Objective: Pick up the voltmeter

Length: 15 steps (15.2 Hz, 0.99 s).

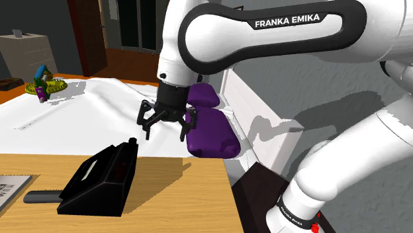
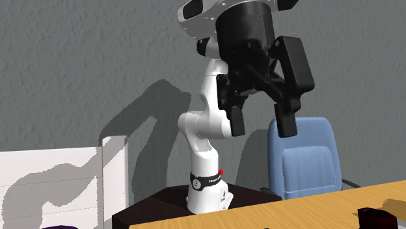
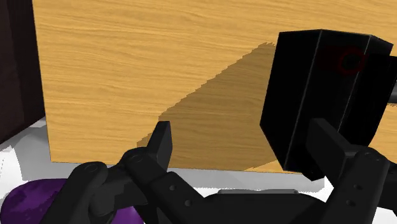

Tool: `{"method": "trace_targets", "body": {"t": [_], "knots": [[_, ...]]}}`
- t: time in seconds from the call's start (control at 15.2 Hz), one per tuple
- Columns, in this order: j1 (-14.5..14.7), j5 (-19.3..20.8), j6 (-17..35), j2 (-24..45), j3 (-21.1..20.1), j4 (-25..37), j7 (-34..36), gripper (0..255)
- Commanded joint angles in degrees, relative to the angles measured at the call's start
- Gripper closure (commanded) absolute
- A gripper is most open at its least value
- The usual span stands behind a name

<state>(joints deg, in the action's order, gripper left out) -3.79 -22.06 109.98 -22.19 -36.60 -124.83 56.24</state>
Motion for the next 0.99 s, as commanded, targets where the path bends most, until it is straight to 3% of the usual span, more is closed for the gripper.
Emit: {"method": "trace_targets", "body": {"t": [0.0,0.46,0.92], "knots": [[-1.0,1.3,2.8,4.2,-3.3,2.3,4.7,0],[-2.9,13.3,9.8,21.5,-12.1,12.5,22.3,0],[-2.4,14.8,15.2,23.6,-12.2,8.6,22.9,0]]}}
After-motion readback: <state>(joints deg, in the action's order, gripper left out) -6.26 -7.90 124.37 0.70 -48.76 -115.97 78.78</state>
